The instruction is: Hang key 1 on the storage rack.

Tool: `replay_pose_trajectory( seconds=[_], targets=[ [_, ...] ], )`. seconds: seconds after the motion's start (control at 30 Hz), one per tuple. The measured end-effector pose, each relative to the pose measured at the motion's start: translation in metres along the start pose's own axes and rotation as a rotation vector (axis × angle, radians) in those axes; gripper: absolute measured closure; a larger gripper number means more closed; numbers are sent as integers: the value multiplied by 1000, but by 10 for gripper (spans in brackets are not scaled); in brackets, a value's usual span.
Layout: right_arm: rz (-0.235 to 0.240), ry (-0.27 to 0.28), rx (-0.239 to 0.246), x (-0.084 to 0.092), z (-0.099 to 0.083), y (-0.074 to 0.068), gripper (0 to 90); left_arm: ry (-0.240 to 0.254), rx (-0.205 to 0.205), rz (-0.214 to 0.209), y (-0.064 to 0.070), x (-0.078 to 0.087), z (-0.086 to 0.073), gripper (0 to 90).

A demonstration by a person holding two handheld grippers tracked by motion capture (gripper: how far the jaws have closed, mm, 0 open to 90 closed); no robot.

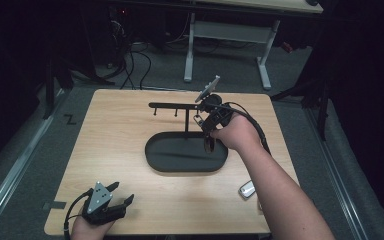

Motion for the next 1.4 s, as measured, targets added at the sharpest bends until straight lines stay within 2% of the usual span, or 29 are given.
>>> replay_pose_trajectory(
  seconds=[0.33, 0.7, 0.87, 1.07, 1.2, 1.3, 1.4],
  targets=[
    [-8, -4, -19, -4, 7, 3, 805, 0, 2, -1, -1, 1, 0, 321],
    [-19, -10, -19, -6, 9, 4, 805, -2, 3, -2, 0, 0, -1, 322],
    [-19, -18, -9, -17, 9, 3, 805, -5, 3, -5, 0, 1, 0, 322],
    [-24, -23, -33, -24, 12, 4, 806, 2, 6, -6, 0, 1, 0, 323],
    [-32, -17, -27, -29, 15, 5, 805, 3, 8, -8, 0, 1, 0, 323],
    [-34, -18, -47, -32, 17, 6, 805, 5, 7, -9, 0, 1, 0, 323],
    [-38, -14, -44, -35, 18, 7, 804, 4, 5, -10, 0, 1, 0, 323]
  ],
)
Point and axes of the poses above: each handheld gripper's, and its own axes: x roughly backward along the jaws, z roughly out of its top, y roughly to its right, the point moved 2 cm from there along -x, roughly forward along the jaws, and after that the axes turned 14 degrees about -z, right-handed, at the moved point
